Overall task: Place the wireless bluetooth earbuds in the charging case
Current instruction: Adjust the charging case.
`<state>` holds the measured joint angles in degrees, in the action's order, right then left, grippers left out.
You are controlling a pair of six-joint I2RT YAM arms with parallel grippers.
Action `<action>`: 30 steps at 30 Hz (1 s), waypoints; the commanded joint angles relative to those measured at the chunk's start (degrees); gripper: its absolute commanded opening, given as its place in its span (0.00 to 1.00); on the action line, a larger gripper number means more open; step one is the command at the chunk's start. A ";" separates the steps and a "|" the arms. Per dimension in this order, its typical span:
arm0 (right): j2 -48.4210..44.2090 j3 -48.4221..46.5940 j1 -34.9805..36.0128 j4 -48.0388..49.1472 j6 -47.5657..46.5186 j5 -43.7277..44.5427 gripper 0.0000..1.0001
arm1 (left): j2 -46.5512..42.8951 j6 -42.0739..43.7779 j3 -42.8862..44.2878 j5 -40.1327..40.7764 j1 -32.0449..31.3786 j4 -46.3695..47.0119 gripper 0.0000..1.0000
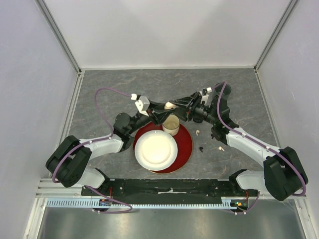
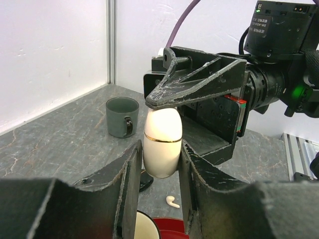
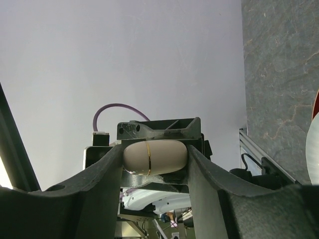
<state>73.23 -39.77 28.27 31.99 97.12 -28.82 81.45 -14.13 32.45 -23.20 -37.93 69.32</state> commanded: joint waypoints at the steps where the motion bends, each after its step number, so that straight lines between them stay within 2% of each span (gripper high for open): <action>1: 0.07 0.31 0.29 1.42 0.18 -0.10 0.14 | 0.38 -1.07 1.74 1.40 -0.30 3.46 0.41; 7: -0.63 -0.92 0.47 -3.33 -2.72 1.04 0.14 | -0.33 -0.28 2.53 0.61 -0.30 0.64 0.39; 14: -0.37 -0.93 0.56 -1.23 -1.94 0.96 0.14 | -0.33 0.51 2.97 0.09 -0.39 -2.08 0.33; 18: -0.28 -1.19 0.73 -0.43 -1.50 1.04 0.14 | -0.33 0.60 2.71 0.00 -0.30 -2.08 0.33; 30: -0.19 -0.05 1.00 3.86 0.96 1.31 0.15 | 0.20 -0.11 2.53 0.70 -0.65 -1.64 0.42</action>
<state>73.23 -39.77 28.77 29.56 95.70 -27.16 81.60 -14.17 33.39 -22.98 -38.13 66.11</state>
